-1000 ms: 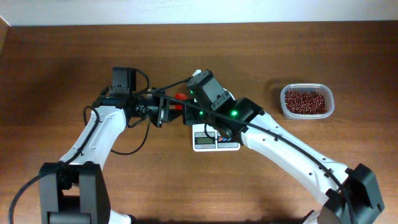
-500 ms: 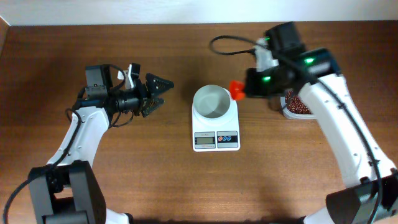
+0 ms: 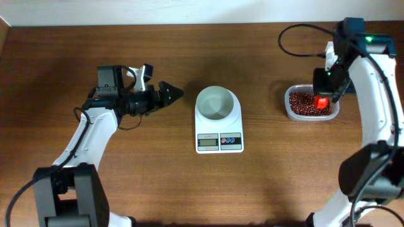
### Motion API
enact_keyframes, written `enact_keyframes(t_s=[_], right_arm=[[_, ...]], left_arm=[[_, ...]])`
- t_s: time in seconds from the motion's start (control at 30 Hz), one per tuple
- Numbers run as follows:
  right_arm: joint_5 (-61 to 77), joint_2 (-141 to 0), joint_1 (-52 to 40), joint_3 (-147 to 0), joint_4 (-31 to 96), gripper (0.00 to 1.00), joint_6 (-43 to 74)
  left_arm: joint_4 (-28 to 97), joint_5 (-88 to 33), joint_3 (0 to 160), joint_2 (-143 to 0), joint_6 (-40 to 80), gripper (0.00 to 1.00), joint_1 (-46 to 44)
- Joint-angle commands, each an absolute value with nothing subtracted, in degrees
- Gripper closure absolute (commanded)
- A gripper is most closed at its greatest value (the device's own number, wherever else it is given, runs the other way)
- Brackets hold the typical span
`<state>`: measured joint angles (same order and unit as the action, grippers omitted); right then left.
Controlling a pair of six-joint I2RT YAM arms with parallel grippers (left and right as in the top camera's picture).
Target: Scoop item into bowl and weigh 50g on scale
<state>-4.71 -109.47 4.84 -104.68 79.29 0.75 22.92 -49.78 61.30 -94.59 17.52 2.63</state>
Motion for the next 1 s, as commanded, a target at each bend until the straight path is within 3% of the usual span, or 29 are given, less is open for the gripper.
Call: enact_keyframes(t_s=[0.0,0.3,0.37,0.4,0.5,0.57,0.6,0.63,0.8,0.97], right_arm=[[-5.89,-114.65,5.04,-105.65,77.17,0.96,-1.32],[-3.70,-122.23,8.38,-105.60,73.67,0.95,-1.08],[-3.68,-122.23,8.38,-105.56,72.82,0.76,-1.08],[-3.68,-122.23,8.38,-105.56,72.82,0.62,-1.08],[-3.68,-122.23,8.38,-105.56,72.82,0.50,-1.08],[-3.68,-122.23,8.38,-105.58,72.05,0.26,-1.10],[-3.66,-122.19,8.38,-105.69,71.68,0.23,-1.08],[-3.66,-122.19,8.38,-106.08,71.66,0.02,-1.08],[-3.25,-121.95,8.36,-107.20,72.03,0.01,-1.08],[-1.98,-121.34,8.38,-111.77,75.07,0.01,-1.08]], left_arm=[[23.22,-47.94,61.65,-94.15,15.70,0.01,2.59],[23.46,-47.92,61.65,-94.15,15.70,0.01,2.59],[23.46,-47.90,61.65,-94.15,15.70,0.01,2.59],[23.75,-46.89,61.65,-94.15,15.70,0.01,2.59],[24.49,-45.60,61.65,-94.15,14.76,0.01,2.61],[24.47,-45.80,61.67,-93.84,13.80,0.01,2.61],[24.40,-45.78,61.67,-93.08,13.06,0.01,2.61],[24.01,-44.95,61.69,-90.26,11.84,0.01,2.66],[29.36,-31.68,61.69,-77.71,11.84,0.01,-1.50],[33.71,-25.45,61.67,-77.67,11.86,0.01,-4.51]])
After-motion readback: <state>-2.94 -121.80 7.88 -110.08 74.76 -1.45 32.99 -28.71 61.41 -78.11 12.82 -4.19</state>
